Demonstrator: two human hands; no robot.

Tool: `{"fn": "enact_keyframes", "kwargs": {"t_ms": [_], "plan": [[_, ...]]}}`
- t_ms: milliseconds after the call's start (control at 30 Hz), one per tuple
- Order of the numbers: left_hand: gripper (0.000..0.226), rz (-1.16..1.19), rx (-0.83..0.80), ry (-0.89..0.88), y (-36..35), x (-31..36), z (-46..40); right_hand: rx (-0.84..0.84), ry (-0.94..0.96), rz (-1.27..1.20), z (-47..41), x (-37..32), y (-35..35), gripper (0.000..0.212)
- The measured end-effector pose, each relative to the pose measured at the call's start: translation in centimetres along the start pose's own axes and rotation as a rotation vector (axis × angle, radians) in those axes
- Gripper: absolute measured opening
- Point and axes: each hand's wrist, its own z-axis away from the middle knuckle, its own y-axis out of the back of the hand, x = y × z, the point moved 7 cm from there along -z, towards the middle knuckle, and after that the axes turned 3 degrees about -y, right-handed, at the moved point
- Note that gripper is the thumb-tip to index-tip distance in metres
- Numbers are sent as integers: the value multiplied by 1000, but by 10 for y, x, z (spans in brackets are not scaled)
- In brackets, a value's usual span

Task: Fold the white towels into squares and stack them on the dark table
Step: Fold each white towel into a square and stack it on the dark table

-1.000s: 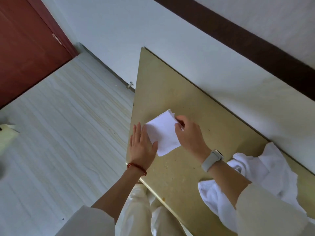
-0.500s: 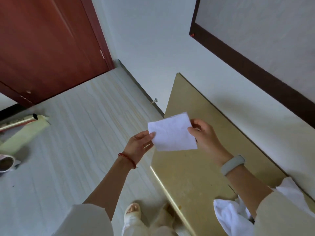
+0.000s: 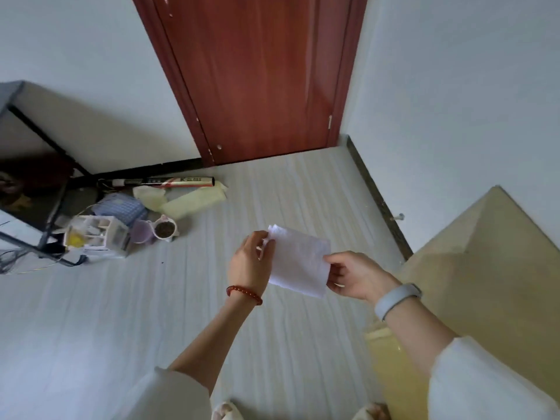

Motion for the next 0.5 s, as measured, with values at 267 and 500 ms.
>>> {"fn": "enact_keyframes", "kwargs": {"t_ms": [267,500], "plan": [[20,-249,354,-112,285,-122,-41,-48,1118,667,62,-26,-347,17],[25,-291,523,115,457,-234,-72,-300,579,616,22,5,-562,17]]}}
